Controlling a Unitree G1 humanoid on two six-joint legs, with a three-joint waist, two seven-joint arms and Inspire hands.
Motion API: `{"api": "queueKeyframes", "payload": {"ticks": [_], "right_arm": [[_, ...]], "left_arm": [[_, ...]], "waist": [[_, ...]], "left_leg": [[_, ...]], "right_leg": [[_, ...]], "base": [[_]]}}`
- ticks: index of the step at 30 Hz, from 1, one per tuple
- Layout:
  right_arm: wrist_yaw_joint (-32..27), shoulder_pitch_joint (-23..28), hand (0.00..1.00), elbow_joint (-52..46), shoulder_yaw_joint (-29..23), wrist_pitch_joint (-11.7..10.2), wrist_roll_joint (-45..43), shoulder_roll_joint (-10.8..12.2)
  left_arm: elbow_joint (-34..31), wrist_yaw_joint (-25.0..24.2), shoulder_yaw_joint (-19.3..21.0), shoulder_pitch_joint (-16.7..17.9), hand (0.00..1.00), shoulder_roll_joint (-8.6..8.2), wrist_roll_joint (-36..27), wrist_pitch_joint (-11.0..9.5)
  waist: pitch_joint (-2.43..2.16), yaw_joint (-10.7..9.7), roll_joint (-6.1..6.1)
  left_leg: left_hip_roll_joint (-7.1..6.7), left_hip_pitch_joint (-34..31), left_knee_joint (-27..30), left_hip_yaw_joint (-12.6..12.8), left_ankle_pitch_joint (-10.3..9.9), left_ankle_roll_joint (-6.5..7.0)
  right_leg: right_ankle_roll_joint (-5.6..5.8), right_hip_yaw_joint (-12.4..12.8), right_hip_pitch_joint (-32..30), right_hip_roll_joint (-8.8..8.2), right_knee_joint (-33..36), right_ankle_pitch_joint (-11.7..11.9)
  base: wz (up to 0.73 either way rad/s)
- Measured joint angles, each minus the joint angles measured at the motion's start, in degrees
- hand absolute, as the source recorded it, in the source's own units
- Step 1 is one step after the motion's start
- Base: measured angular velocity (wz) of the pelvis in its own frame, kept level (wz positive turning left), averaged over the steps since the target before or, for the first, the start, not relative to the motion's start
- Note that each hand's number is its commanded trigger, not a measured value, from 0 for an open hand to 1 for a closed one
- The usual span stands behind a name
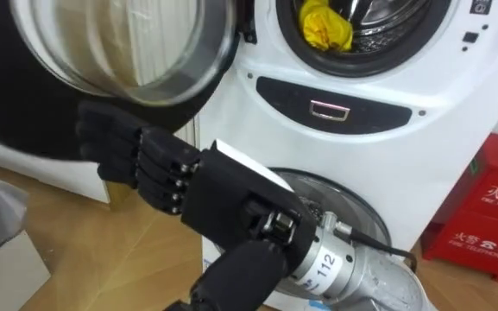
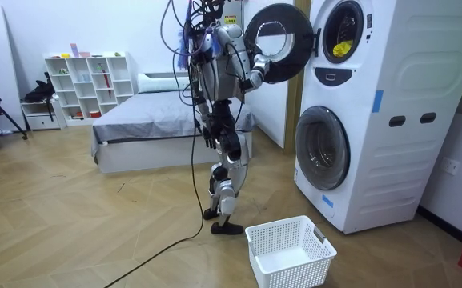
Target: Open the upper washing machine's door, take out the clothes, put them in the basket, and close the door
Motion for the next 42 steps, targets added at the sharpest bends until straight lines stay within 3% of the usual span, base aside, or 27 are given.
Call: {"api": "queueKeyframes", "payload": {"ticks": [3, 9, 11, 16, 25, 31, 36, 42], "right_arm": [[0.4, 0.0, 0.00, -0.1, -0.1, 0.0, -0.9, 0.0], [0.7, 0.0, 0.00, -0.9, -1.0, 0.0, -5.1, -1.5], [0.6, -0.1, 0.00, -1.1, -3.3, 0.0, -5.8, -1.9], [-2.1, 0.0, 0.00, -2.5, -9.9, 0.0, -5.4, -3.4], [-9.0, 0.6, 0.00, -5.4, -17.5, 0.0, -8.4, -5.2], [-14.3, 0.6, 0.00, -5.3, -21.1, -0.1, -9.2, -6.3], [-17.4, 0.6, 0.00, -4.8, -21.2, -0.1, -9.2, -6.6], [-19.3, 0.6, 0.00, -4.6, -21.2, -0.1, -9.5, -7.5]], "left_arm": [[0.0, 0.0, 0.1, 0.0, 0.00, -0.02, 0.0, 0.1], [0.0, 0.0, 1.6, 0.0, 0.00, -0.10, 0.0, 0.1], [0.0, 0.0, 1.7, 0.0, 0.00, -0.17, -0.1, 0.0], [0.9, 0.1, 1.7, 0.3, 0.00, -0.50, -2.4, -0.3], [0.8, 0.2, 5.2, 2.5, 0.00, -0.63, -2.4, -0.3], [0.6, 0.2, 7.1, 2.6, 0.00, -0.63, -2.2, -0.3], [0.5, 0.2, 7.0, 2.7, 0.00, -0.64, -2.2, -0.3], [0.2, 0.2, 7.1, 2.5, 0.00, -0.66, -1.7, -0.1]], "waist": [[0.27, -0.4, 0.47], [0.10, -1.6, 0.94], [-0.19, -2.6, 0.92], [-0.17, -4.7, 1.38], [-0.79, -8.2, 0.44], [-0.61, -8.2, 0.71], [-0.15, -8.2, 1.38], [-0.05, -8.2, 1.54]], "left_leg": [[-0.04, -0.1, -0.3, 0.5, -0.1, 0.13], [-0.07, 0.2, -1.2, 1.1, -0.1, 0.13], [-0.04, 0.7, -1.4, 1.1, -0.1, 0.13], [-0.07, 2.3, -2.6, 1.4, -0.1, 0.13], [-0.11, 2.4, -2.6, 1.5, -0.2, 0.13], [-0.09, 2.3, -2.5, 1.4, -0.2, 0.14], [-0.09, 2.2, -2.4, 1.4, -0.2, 0.14], [-0.12, 2.3, -2.4, 1.5, -0.2, 0.14]], "right_leg": [[0.08, 0.1, 0.1, -0.09, 0.0, 0.0], [0.08, 0.1, 0.0, -0.17, -0.2, -0.1], [0.09, 0.3, 0.1, -0.21, -0.2, -0.1], [0.51, 0.6, 1.3, -0.31, -0.2, -0.3], [0.62, 1.2, 1.2, -0.32, -0.2, -0.4], [0.62, 1.2, 1.2, -0.33, -0.1, -0.4], [0.62, 1.2, 1.0, -0.33, -0.1, -0.4], [0.63, 1.5, 0.9, -0.32, -0.2, -0.4]], "base": [[-0.05], [-0.04], [-0.05], [-0.03], [-0.02], [0.00], [0.00], [-0.03]]}}
